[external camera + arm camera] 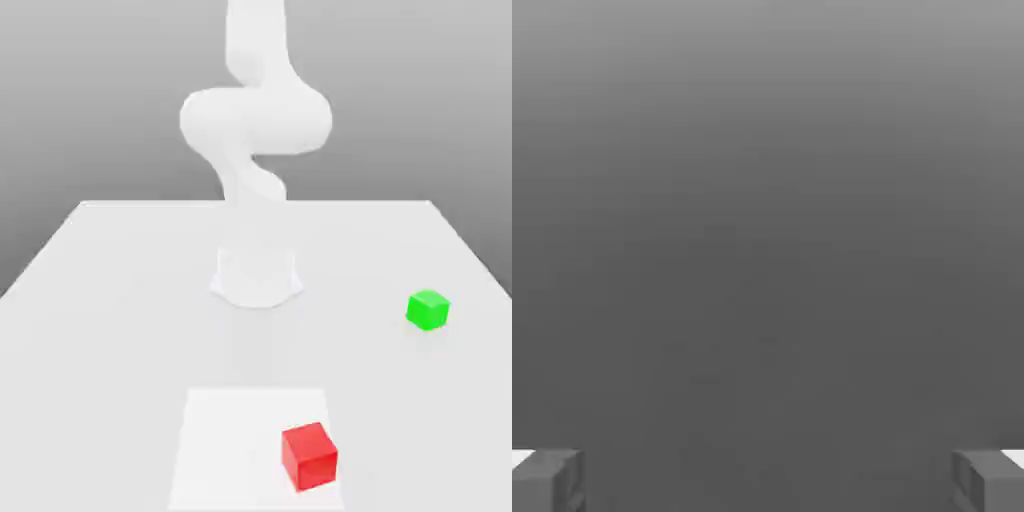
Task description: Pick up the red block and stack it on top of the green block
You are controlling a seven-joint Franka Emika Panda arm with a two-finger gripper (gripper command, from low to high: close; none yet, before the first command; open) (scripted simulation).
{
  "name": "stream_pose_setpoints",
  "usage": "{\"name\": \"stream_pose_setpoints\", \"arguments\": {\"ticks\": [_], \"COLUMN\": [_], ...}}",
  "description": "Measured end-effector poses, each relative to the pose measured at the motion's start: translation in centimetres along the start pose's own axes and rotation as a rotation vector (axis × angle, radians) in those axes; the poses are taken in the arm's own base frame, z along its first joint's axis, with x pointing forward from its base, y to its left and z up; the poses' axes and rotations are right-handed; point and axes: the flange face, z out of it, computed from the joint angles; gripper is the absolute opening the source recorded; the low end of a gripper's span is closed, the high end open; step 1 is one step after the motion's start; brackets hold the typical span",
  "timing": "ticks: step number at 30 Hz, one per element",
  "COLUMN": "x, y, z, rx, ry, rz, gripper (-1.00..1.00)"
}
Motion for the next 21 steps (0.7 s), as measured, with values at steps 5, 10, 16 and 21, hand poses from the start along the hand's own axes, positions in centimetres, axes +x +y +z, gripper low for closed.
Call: {"name": "stream_pose_setpoints", "arguments": {"ticks": [5,10,16,21], "x": [-2.2,-6.1,-12.4,-18.7], "y": [0.5,2.4,6.4,10.9], "z": [10.7,20.3,30.0,36.3], "rx": [-0.093,-0.183,-0.289,-0.377], "ry": [-0.128,-0.253,-0.401,-0.526], "rz": [-0.063,-0.126,-0.204,-0.274], "gripper": [0.00,0.00,0.00,0.00]}}
